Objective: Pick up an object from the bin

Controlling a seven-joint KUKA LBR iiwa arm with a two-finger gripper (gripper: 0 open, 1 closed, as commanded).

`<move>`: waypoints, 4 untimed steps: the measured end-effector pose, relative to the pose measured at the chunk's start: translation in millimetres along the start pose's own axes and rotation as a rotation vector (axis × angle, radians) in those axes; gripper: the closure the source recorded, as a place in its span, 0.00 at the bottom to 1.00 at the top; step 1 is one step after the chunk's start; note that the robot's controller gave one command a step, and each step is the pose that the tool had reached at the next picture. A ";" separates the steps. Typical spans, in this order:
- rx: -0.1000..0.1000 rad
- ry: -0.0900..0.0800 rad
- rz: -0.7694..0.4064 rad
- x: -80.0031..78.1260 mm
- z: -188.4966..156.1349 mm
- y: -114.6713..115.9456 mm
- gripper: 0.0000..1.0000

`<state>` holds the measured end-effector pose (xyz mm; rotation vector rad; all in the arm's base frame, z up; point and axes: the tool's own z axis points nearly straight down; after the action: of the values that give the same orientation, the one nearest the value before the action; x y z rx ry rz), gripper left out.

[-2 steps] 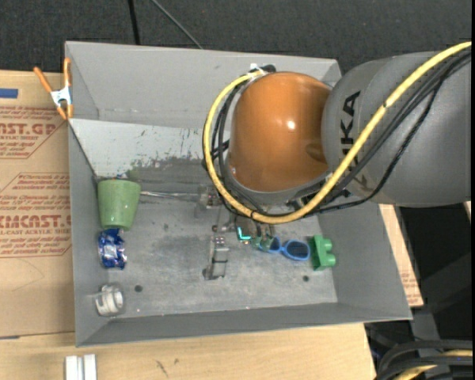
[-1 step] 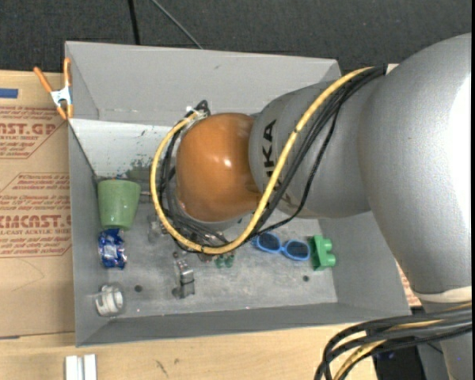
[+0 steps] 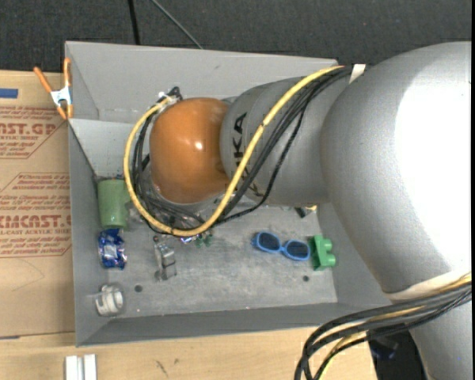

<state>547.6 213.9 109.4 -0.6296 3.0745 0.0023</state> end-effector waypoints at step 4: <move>-0.001 0.001 -0.416 3.6 23.7 39.1 0.00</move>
Offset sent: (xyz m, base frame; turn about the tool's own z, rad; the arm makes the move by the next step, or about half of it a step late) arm 0.0249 0.0264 -0.0314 -0.2889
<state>529.0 248.4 85.7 -1.2508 2.8797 0.0027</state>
